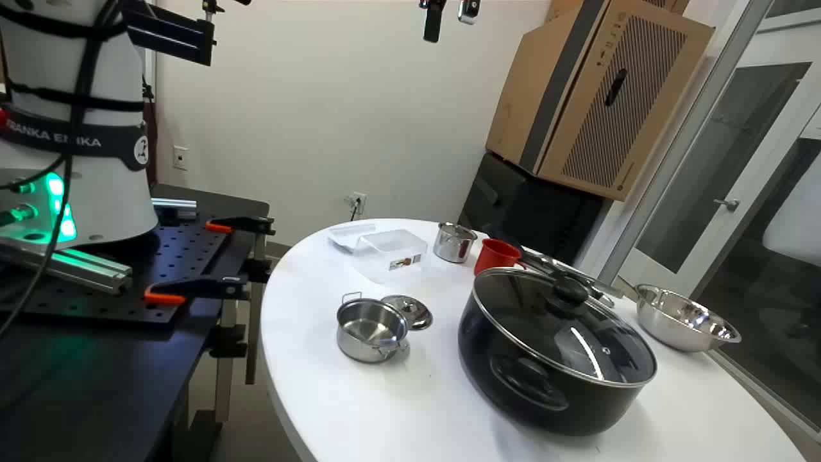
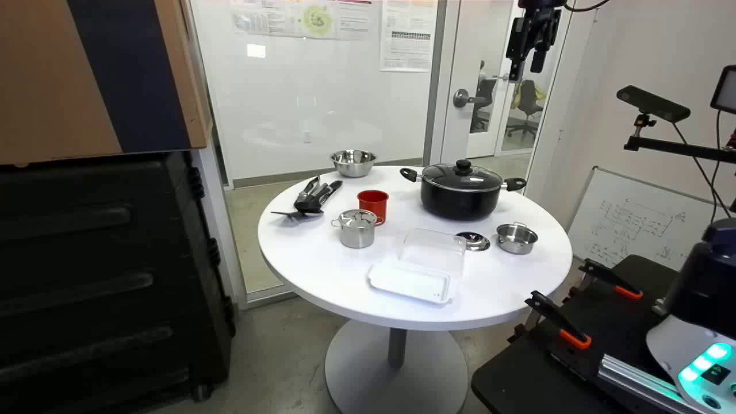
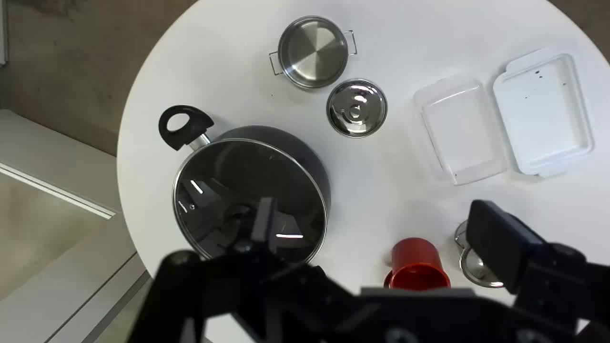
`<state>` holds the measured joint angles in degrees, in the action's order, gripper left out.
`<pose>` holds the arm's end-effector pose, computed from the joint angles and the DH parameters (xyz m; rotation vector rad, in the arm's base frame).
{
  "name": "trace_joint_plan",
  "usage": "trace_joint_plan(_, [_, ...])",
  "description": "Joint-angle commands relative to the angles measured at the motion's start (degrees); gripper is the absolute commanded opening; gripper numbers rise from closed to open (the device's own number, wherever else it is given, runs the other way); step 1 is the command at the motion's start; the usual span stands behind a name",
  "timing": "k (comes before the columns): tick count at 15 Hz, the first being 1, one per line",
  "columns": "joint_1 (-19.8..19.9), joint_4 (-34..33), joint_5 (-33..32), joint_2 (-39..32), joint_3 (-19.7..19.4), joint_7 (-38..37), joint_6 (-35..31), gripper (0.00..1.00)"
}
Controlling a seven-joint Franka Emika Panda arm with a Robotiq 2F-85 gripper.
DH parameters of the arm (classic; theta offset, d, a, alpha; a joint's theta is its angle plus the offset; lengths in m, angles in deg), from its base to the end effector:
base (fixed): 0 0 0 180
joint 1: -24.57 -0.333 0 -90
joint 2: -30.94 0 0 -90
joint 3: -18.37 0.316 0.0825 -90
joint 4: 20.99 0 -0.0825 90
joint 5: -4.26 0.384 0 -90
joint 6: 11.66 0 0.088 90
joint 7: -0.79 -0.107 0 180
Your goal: Pick the lid and put it on the small pot
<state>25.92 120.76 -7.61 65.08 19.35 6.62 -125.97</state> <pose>0.3821 -0.0145 0.5086 2.9182 0.2448 0.1539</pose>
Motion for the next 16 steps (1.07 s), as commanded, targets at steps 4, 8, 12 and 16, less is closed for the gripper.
trace_joint_plan(4, [-0.5,-0.2,-0.2,0.0,-0.4,-0.2,0.2,1.00])
trace_joint_plan(8, [-0.1,-0.5,-0.4,-2.0,0.7,-3.3,0.3,1.00])
trace_joint_plan(12, [-0.6,0.1,2.4,-6.7,1.1,-8.7,-4.2,1.00])
trace_joint_plan(16, [1.4,2.8,-0.2,-13.5,3.3,-19.6,-18.0,1.00])
